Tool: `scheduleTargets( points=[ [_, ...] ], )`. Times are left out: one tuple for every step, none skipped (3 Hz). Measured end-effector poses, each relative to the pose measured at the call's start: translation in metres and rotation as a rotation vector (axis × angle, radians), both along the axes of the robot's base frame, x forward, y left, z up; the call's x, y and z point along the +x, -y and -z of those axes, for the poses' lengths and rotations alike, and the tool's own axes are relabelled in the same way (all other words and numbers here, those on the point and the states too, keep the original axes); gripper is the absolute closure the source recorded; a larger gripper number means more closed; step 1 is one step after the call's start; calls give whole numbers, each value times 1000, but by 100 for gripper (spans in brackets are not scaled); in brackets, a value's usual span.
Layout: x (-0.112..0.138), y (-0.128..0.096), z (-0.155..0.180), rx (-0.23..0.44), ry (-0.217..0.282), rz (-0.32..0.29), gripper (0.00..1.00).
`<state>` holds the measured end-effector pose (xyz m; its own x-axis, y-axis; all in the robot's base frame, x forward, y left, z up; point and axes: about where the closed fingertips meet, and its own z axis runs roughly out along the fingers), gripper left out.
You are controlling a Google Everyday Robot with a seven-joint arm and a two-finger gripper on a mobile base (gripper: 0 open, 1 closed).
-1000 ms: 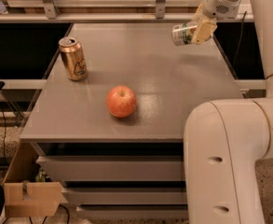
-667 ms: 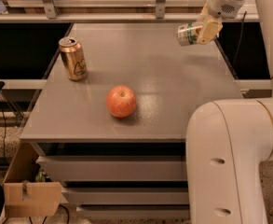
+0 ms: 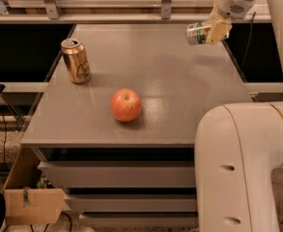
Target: Move 7up can near apple
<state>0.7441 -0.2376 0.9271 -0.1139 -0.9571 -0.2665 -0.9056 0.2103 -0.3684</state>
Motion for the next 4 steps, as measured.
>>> scheduleTargets(
  points=[
    [4, -4, 3, -12, 4, -13, 100],
    [-7, -6, 2, -44, -27, -50, 100],
    [-23, 0, -6, -79, -56, -65, 100],
    [-42, 7, -17, -91, -70, -71, 100]
  ],
)
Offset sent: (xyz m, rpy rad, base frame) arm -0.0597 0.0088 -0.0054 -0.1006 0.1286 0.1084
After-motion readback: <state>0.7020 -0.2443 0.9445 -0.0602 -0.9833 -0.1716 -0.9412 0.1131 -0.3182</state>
